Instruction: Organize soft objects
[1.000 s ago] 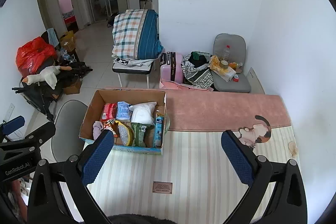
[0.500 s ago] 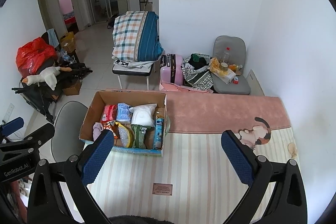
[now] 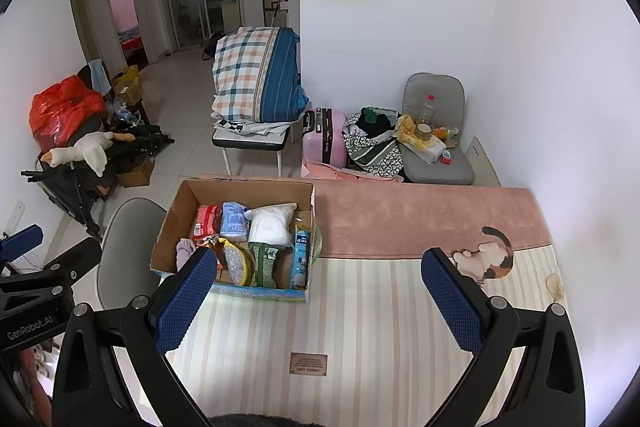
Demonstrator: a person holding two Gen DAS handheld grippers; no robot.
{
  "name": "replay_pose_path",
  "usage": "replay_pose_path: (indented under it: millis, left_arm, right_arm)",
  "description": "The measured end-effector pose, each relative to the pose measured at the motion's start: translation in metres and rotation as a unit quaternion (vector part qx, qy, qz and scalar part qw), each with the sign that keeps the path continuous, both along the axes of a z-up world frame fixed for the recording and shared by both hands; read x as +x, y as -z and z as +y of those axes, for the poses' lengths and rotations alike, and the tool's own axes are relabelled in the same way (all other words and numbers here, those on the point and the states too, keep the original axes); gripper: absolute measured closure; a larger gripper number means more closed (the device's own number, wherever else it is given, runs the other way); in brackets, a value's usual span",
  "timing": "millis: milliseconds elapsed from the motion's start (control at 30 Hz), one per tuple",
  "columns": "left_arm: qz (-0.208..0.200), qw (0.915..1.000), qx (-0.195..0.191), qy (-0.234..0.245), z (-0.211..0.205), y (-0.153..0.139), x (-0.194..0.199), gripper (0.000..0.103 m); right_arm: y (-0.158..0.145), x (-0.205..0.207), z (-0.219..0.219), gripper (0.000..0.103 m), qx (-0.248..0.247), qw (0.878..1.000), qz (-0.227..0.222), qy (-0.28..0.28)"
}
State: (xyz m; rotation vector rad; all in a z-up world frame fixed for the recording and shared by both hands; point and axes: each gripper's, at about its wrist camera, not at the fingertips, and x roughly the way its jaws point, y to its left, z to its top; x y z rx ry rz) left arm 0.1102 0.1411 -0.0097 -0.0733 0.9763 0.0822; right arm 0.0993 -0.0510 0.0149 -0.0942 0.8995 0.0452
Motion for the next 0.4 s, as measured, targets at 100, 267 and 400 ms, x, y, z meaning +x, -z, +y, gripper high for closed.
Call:
replay_pose_path:
  millis: [100,267,400]
  left_arm:
    - [0.0,1.0,0.001,0.001,0.0004,-0.0004,0.0009,0.001]
    - [0.0,1.0,0.001,-0.001,-0.0007,0.0005,-0.0009,0.001]
    - [-0.002,1.0,0.002,-0.001,0.0006,-0.0018,-0.0003,0.001]
  right_arm:
    - [-0.0006,-0.0005,0.0001,0.0,-0.001,1.0,0.0,0.0]
    - [-0.0008,-0.0005,-0.0002,0.0,0.0,1.0,0.0,0.001]
    - [-0.0012,-0.0008,-0.0006,0.0,-0.001,1.0,-0.002,0.002]
